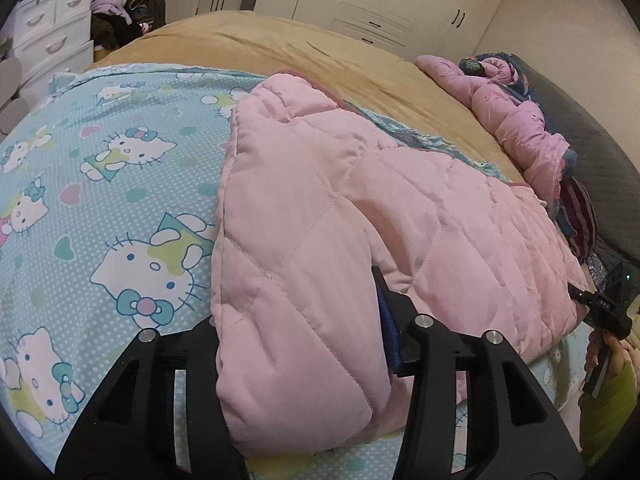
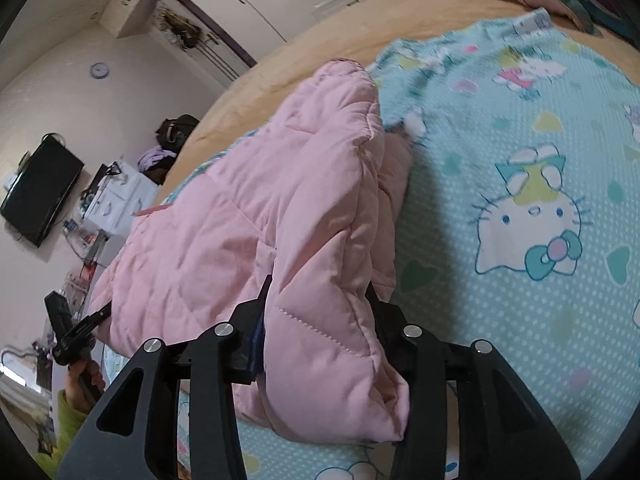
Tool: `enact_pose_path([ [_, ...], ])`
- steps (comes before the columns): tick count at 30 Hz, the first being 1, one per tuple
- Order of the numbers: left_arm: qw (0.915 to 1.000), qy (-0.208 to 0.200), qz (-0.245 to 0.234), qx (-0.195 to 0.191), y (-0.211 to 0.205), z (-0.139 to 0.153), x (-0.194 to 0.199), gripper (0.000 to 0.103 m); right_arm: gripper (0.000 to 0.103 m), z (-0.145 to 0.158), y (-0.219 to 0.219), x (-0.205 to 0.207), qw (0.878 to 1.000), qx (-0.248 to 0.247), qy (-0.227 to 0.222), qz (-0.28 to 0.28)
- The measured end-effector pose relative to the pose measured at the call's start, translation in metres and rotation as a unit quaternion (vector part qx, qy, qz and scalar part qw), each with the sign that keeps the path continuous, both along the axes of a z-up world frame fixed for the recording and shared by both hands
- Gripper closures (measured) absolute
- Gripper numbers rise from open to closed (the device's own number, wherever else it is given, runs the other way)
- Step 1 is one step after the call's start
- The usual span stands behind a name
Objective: Fold large clothes
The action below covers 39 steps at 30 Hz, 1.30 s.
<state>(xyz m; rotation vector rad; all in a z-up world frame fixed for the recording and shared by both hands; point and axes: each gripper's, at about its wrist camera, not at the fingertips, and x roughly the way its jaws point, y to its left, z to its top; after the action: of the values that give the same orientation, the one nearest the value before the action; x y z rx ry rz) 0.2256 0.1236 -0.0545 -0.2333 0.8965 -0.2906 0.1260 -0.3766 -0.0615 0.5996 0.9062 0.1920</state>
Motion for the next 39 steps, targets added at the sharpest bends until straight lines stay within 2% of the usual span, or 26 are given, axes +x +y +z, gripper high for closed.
enact_pose_path([
  [4, 1.0000, 0.003, 0.001, -0.002, 0.001, -0.002, 0.000, 0.062, 0.053, -0.008, 0.000, -0.001, 1.000, 0.002, 0.010, -0.014],
  [10, 1.0000, 0.004, 0.000, -0.002, 0.001, -0.001, 0.001, 0.061, 0.029, -0.015, -0.004, -0.002, 0.998, 0.011, 0.027, -0.050],
  [12, 1.0000, 0.005, 0.000, -0.003, 0.001, -0.001, 0.001, 0.061, 0.026, -0.012, -0.003, -0.003, 0.998, -0.005, 0.027, -0.052],
  [14, 1.0000, 0.007, 0.001, -0.005, 0.002, -0.001, 0.002, 0.060, 0.017, -0.005, 0.000, -0.004, 0.997, -0.035, 0.027, -0.058],
  [19, 0.9999, 0.014, 0.001, 0.002, 0.000, -0.001, 0.004, 0.050, 0.015, 0.016, 0.014, -0.008, 0.989, -0.135, 0.010, -0.054],
  [23, 0.9998, 0.019, 0.002, 0.006, 0.001, 0.000, 0.005, 0.033, 0.013, 0.029, 0.027, -0.014, 0.982, -0.183, -0.003, -0.053],
  [24, 0.9998, 0.020, 0.000, 0.008, 0.000, 0.000, 0.005, 0.028, 0.013, 0.030, 0.028, -0.015, 0.981, -0.186, -0.005, -0.052],
  [25, 0.9997, 0.020, -0.003, 0.012, -0.001, 0.001, 0.004, 0.027, 0.013, 0.031, 0.030, -0.016, 0.981, -0.187, -0.007, -0.051],
  [27, 0.9996, 0.019, -0.004, 0.022, -0.002, 0.003, 0.003, 0.022, 0.005, 0.035, 0.033, -0.019, 0.981, -0.188, -0.012, -0.053],
  [30, 0.9995, 0.012, -0.005, 0.027, -0.002, 0.011, 0.000, 0.012, 0.005, 0.043, 0.037, -0.022, 0.981, -0.187, -0.019, -0.051],
  [39, 0.9972, -0.022, 0.019, 0.069, -0.001, 0.038, -0.018, 0.009, 0.004, 0.071, 0.056, -0.040, 0.979, -0.193, -0.048, -0.046],
])
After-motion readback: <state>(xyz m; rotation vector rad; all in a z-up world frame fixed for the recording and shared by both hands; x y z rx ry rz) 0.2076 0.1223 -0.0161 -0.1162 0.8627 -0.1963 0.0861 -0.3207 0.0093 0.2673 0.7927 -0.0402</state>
